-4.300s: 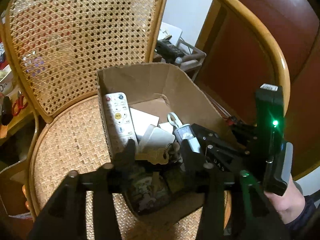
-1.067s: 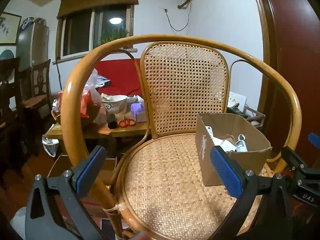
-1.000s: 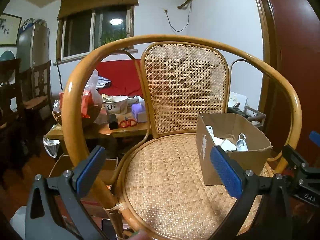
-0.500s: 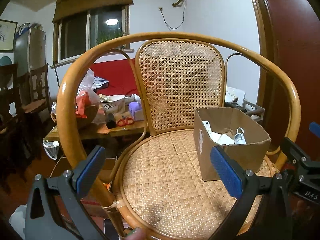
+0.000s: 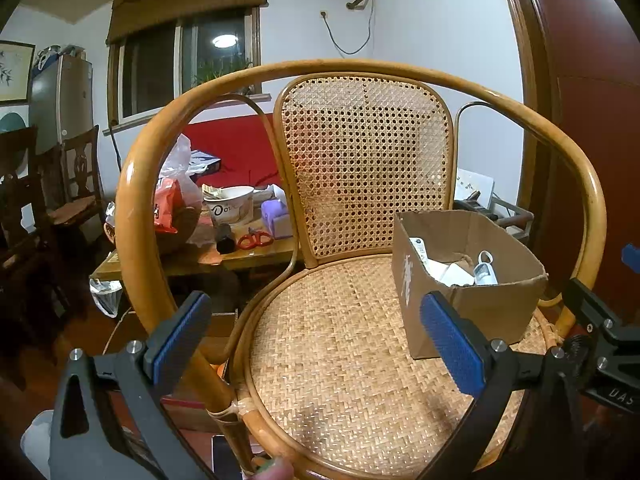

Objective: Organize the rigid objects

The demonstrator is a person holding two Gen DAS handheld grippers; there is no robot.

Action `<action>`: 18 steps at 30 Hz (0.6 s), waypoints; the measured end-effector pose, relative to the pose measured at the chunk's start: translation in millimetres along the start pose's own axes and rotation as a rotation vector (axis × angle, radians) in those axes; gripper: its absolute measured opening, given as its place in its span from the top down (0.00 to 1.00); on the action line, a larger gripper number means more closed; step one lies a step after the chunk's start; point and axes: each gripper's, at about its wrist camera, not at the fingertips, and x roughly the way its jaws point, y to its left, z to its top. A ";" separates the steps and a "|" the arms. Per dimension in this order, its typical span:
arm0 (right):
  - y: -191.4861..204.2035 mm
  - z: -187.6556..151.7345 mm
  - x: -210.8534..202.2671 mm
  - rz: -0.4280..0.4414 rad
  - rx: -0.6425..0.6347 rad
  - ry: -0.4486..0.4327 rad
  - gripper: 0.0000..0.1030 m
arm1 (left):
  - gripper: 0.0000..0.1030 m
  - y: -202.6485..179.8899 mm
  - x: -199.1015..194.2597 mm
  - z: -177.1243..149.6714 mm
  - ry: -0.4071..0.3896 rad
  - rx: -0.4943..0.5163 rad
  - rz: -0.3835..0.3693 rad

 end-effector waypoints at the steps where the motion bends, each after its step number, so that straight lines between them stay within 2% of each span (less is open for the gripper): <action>1: 0.0 0.1 0.1 0.000 0.000 -0.001 0.00 | 0.00 -0.1 0.0 0.0 0.001 0.000 -0.002; 18: 1.0 -0.2 1.6 -0.002 -0.003 0.004 0.00 | 0.00 2.1 1.0 0.1 0.005 -0.002 -0.004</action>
